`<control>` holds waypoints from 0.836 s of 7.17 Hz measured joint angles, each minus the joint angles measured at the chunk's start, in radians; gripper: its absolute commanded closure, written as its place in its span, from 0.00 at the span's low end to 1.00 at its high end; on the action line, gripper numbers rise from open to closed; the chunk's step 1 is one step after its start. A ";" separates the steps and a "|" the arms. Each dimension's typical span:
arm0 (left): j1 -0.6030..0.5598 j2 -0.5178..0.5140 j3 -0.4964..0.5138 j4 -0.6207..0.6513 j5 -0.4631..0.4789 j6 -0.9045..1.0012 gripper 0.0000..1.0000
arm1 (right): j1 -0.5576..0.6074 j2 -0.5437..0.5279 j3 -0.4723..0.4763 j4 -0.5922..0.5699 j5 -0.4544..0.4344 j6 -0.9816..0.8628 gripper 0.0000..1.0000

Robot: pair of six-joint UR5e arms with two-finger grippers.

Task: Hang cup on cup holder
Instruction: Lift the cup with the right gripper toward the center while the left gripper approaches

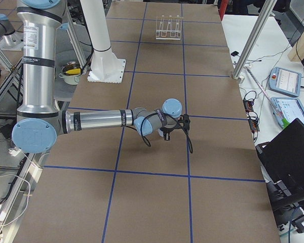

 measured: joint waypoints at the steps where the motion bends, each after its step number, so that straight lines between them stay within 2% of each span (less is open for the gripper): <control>1: 0.003 -0.028 -0.007 -0.001 -0.023 -0.056 0.01 | 0.009 0.031 0.025 0.002 0.032 0.096 1.00; 3: 0.032 -0.108 -0.014 -0.028 -0.102 -0.202 0.02 | -0.014 0.169 0.050 0.004 0.085 0.383 1.00; 4: 0.075 -0.138 -0.015 -0.083 -0.122 -0.295 0.02 | -0.049 0.240 0.053 0.004 0.097 0.505 1.00; 6: 0.169 -0.167 -0.008 -0.284 -0.131 -0.547 0.02 | -0.132 0.396 0.058 0.008 0.098 0.780 1.00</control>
